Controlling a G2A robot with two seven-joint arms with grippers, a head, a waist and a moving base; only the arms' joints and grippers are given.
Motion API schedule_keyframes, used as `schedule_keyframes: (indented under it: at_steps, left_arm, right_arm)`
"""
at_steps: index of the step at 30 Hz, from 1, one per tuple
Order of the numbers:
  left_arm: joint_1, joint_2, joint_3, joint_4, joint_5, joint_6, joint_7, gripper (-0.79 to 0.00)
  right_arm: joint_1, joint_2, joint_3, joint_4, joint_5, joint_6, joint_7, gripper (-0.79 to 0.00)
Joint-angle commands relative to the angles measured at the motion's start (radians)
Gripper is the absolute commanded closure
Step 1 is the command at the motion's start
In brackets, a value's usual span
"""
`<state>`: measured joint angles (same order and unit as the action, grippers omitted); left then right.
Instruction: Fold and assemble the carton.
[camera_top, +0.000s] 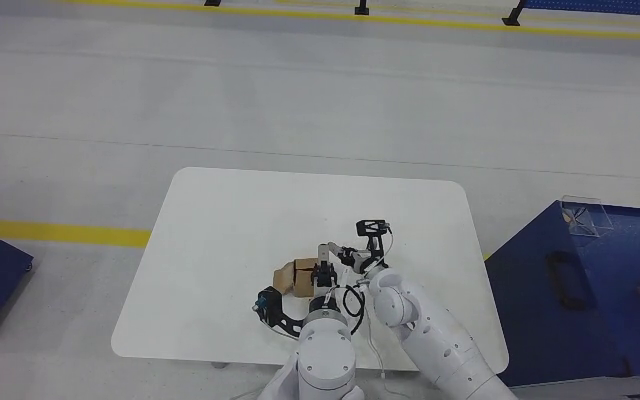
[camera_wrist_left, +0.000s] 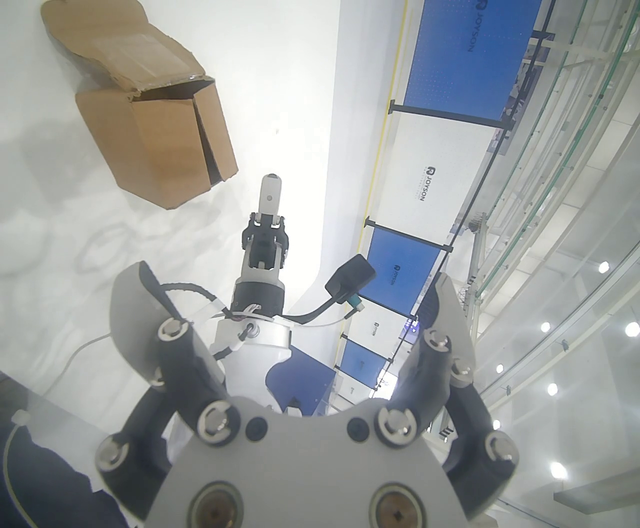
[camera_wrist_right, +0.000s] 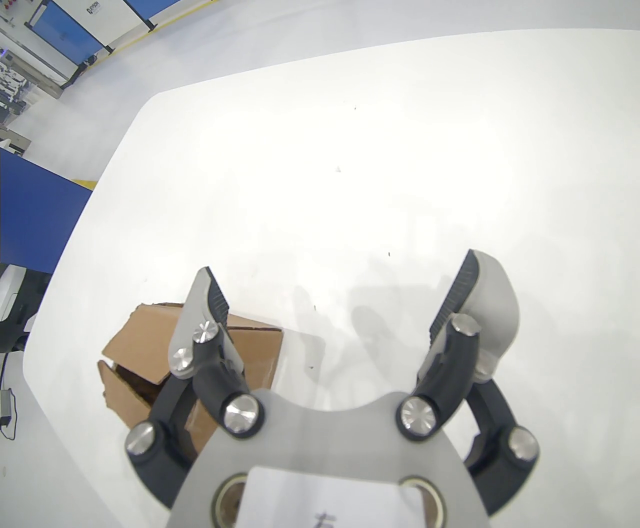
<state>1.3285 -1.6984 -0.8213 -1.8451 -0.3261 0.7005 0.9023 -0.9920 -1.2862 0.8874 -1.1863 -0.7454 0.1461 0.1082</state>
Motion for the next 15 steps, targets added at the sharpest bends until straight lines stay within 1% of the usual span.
schedule_keyframes:
  at_steps: [1, 4, 6, 8, 10, 15]
  left_arm:
    - [0.006, 0.009, -0.019, 0.016, 0.08, -0.118, -0.045, -0.785]
    - [0.079, 0.028, -0.071, 0.014, 0.106, -0.285, -0.165, -0.785]
    - [0.131, 0.044, -0.11, 0.035, 0.164, -0.395, -0.228, -0.785]
    - [0.165, 0.056, -0.125, 0.072, 0.231, -0.518, -0.295, -0.785]
    - [0.185, 0.066, -0.14, 0.094, 0.269, -0.618, -0.365, -0.785]
    - [0.185, 0.066, -0.14, 0.094, 0.269, -0.618, -0.365, -0.785]
  right_arm:
    - [-0.041, 0.0, -0.004, -0.049, -0.089, 0.044, -0.142, -0.785]
    - [-0.096, -0.003, 0.0, -0.119, -0.106, 0.073, -0.212, -0.785]
    - [-0.12, -0.003, 0.002, -0.144, -0.139, 0.104, -0.234, -0.785]
    - [-0.137, -0.006, -0.002, -0.164, -0.163, 0.121, -0.254, -0.785]
    - [-0.141, -0.009, 0.001, -0.175, -0.161, 0.123, -0.248, -0.785]
    - [-0.14, -0.01, 0.002, -0.178, -0.157, 0.121, -0.248, -0.785]
